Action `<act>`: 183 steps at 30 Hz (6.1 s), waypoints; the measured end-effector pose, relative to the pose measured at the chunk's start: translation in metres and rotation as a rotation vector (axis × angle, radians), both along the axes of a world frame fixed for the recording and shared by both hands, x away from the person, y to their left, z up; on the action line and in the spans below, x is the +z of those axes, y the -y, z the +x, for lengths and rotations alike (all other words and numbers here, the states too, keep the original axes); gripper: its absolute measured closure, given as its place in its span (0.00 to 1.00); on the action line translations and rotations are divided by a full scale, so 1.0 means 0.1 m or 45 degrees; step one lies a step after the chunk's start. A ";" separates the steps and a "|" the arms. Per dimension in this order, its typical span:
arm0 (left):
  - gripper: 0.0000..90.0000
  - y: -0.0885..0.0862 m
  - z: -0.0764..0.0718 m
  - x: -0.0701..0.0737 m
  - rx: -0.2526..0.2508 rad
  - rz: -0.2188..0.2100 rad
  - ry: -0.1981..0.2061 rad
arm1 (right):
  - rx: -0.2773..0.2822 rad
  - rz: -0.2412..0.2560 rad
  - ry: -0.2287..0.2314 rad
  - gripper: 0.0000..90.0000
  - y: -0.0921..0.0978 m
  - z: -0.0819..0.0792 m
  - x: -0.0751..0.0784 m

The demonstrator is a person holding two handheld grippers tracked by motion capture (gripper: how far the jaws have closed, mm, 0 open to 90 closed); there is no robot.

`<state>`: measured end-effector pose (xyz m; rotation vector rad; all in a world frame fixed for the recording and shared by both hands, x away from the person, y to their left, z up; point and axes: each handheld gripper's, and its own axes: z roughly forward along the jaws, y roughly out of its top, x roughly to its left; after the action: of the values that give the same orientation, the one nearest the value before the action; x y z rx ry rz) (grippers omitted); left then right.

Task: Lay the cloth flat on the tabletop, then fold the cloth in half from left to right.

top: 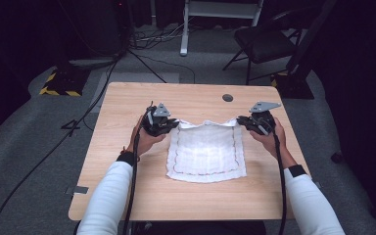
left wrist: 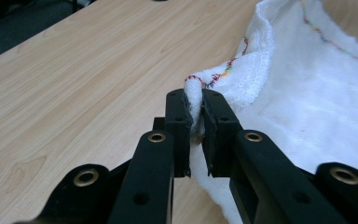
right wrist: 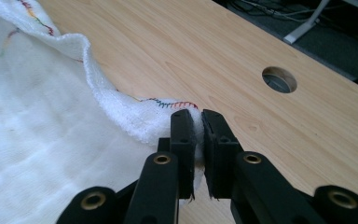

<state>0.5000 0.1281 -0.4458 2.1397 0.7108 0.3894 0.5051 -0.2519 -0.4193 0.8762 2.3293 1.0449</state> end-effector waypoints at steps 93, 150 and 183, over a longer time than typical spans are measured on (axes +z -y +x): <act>0.19 -0.40 -0.78 -0.30 0.037 0.074 -0.119 | 0.199 -0.036 -0.096 0.42 0.16 -1.43 -0.44; 0.70 -0.05 0.19 -0.54 0.111 0.035 -0.184 | 0.638 -0.139 -0.066 0.92 -1.93 -1.70 -0.75; 0.95 -0.43 0.01 -0.09 0.119 -0.066 -0.104 | 0.652 -0.061 0.085 0.97 -1.99 -1.80 -0.31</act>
<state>0.5010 0.1713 -0.4545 2.0879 0.8607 0.3312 0.3252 -0.0533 -0.4500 0.2166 2.5707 1.1803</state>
